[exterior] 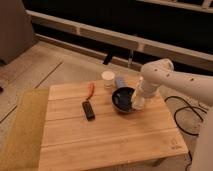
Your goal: Place the bottle in the ceramic bowl
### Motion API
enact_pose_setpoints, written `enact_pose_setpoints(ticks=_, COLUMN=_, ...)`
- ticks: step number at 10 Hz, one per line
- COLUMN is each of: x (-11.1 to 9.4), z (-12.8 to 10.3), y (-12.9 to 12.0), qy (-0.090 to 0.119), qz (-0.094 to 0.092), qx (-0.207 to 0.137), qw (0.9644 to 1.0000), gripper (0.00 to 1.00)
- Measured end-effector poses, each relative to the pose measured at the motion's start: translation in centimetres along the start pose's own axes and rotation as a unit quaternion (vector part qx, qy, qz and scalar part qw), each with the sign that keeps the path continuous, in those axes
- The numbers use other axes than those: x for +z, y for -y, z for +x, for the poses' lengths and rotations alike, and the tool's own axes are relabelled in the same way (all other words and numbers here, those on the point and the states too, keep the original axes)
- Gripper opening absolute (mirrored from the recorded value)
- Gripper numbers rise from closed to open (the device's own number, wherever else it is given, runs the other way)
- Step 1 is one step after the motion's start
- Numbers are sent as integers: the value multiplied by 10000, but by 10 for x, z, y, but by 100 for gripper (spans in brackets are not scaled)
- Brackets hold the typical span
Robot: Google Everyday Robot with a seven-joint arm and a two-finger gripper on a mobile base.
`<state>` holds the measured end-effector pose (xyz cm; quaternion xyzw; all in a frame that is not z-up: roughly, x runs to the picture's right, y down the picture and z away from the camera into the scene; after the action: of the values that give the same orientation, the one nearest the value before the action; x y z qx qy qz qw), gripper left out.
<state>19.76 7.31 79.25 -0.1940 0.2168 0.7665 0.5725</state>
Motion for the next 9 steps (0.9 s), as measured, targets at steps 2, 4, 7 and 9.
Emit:
enact_pose_setpoints(ticks=2, x=12, z=-2, y=-23, qy=-113, qz=287, qx=-188, qw=9993, gripper=0)
enact_pose_setpoints(ticks=4, x=27, z=-4, y=-38, qy=-243, qz=561, qx=-306, qw=9977, gripper=0)
enact_pose_setpoints(ticks=7, x=46, z=-6, y=-58, qy=-385, qz=899, qx=-479, qw=9941, gripper=1)
enact_pose_setpoints(ticks=9, x=53, z=-10, y=-65, qy=-423, qz=880, qx=-482, qw=9940, gripper=17)
